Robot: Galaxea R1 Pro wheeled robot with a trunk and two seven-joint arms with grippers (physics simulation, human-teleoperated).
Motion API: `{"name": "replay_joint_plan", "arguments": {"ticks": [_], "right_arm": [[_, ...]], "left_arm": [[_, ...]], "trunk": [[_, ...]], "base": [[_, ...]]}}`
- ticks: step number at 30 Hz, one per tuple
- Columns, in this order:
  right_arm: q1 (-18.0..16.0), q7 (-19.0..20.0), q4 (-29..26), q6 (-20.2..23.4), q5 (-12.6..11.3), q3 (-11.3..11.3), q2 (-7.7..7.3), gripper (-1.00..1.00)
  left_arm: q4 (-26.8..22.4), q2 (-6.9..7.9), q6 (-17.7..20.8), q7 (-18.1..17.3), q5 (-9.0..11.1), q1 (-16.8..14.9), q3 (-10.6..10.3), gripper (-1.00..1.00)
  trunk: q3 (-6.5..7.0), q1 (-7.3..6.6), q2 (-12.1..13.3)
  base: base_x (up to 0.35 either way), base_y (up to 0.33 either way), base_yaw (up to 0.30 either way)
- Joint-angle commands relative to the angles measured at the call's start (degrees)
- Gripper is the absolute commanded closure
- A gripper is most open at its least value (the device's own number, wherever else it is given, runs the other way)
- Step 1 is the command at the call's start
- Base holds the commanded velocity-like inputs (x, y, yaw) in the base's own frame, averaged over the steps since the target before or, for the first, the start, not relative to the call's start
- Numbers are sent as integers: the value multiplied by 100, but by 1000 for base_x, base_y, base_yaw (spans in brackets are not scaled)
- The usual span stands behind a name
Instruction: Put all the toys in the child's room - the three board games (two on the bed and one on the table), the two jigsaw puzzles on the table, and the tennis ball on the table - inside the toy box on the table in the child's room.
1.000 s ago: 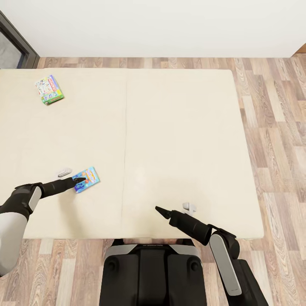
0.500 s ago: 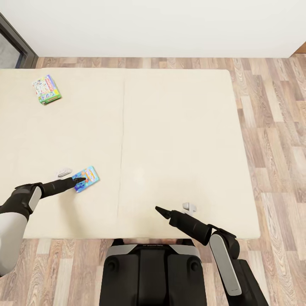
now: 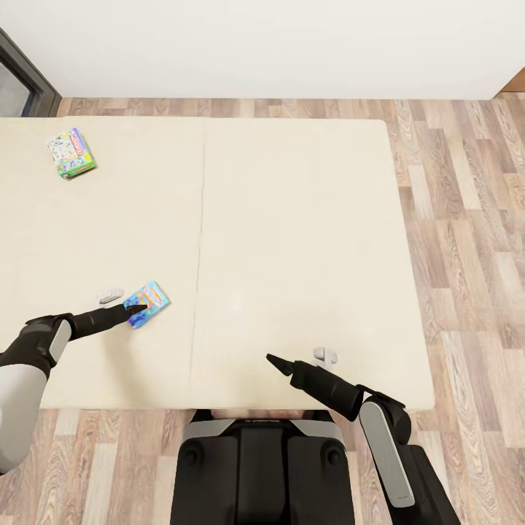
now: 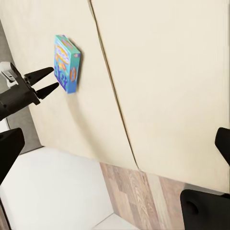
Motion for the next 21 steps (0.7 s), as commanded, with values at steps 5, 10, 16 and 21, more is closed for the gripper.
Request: {"name": "replay_joint_plan", "arguments": {"ticks": [5, 10, 16, 21], "right_arm": [[-2, 17, -3, 27, 11, -7, 3, -100], [-2, 20, -3, 27, 11, -7, 3, -100], [-2, 21, -3, 27, 11, -7, 3, -100], [-2, 24, -3, 27, 11, -7, -4, -100]], "left_arm": [[-3, -4, 47, -26, -16, -3, 34, -100], [-3, -2, 47, -30, -16, -2, 34, -100], [-3, 4, 47, -31, -16, -3, 34, -100], [-31, 24, 62, -41, -19, -2, 53, -100]], "trunk": [[-5, 3, -8], [-5, 3, -8], [-5, 3, -8], [-5, 3, -8]], "base": [[0, -144, 0], [0, -106, 0], [0, -12, 0], [0, -1, 0]]}}
